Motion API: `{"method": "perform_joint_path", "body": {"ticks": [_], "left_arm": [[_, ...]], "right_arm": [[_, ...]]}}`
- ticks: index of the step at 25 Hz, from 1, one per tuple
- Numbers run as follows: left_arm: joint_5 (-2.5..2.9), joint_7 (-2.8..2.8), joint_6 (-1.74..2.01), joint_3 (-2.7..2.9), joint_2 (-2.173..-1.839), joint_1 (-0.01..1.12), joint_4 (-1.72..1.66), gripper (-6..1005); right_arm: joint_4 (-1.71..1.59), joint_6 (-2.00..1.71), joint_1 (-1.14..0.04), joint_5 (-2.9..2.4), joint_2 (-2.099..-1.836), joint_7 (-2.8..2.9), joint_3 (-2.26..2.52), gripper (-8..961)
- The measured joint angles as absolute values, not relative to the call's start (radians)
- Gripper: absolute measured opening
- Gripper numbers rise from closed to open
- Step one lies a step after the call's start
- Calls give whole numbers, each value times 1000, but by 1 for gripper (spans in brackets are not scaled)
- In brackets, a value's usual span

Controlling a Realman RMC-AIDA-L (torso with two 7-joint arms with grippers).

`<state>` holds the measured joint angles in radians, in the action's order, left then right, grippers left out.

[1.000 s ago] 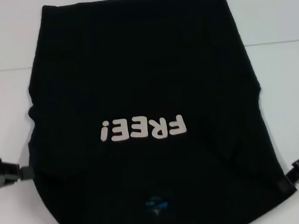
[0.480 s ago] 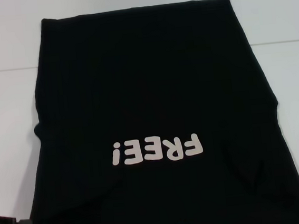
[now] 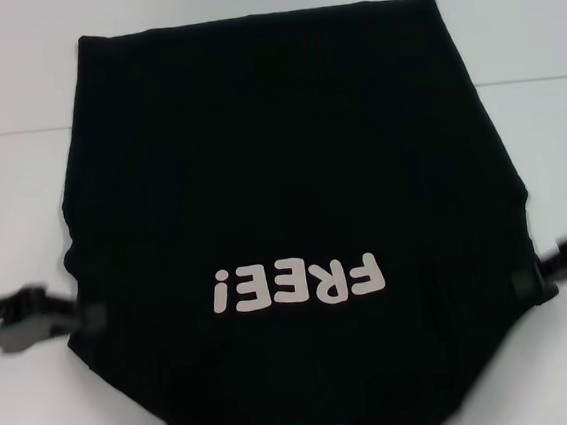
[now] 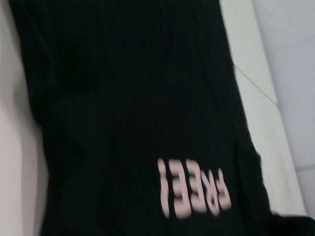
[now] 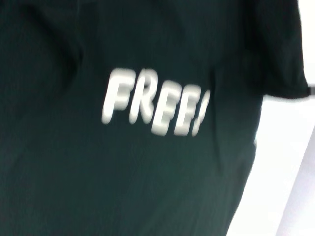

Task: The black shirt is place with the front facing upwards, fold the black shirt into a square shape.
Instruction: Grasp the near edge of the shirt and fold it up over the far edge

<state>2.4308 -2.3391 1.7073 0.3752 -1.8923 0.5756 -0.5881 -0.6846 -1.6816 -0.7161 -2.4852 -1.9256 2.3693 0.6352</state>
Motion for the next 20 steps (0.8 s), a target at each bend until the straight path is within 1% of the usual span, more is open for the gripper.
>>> {"method": "perform_joint_path", "body": {"ticks": [5,10,13,14,18,20], "left_arm": [[2433,-2413,1526,380,-1908,667,-561,-1],[2433,-2461,1327,394,-1922,756,-537,-2],[2430,-2466,1228,408,-1934,807,-513,-2],[2429,-2467,1189,409,-1942,822,-509,-2],[2426,-2480,1065,411,-1967,857,-509,-2],[2426,-2489,1013,413,-1974,866,-509,-2]], "right_arm": [[-681,-1507,-746,-2421,-1932,2448,632,50],[-642,-1310,-795,-2378,-1945,2460,633,45],[-610,-1178,-832,-2372,-1960,2458,640,45],[-595,-1121,-845,-2371,-1969,2456,647,45],[-550,-945,-881,-2373,-1995,2459,697,46],[-541,-891,-892,-2372,-2002,2461,719,46]]}}
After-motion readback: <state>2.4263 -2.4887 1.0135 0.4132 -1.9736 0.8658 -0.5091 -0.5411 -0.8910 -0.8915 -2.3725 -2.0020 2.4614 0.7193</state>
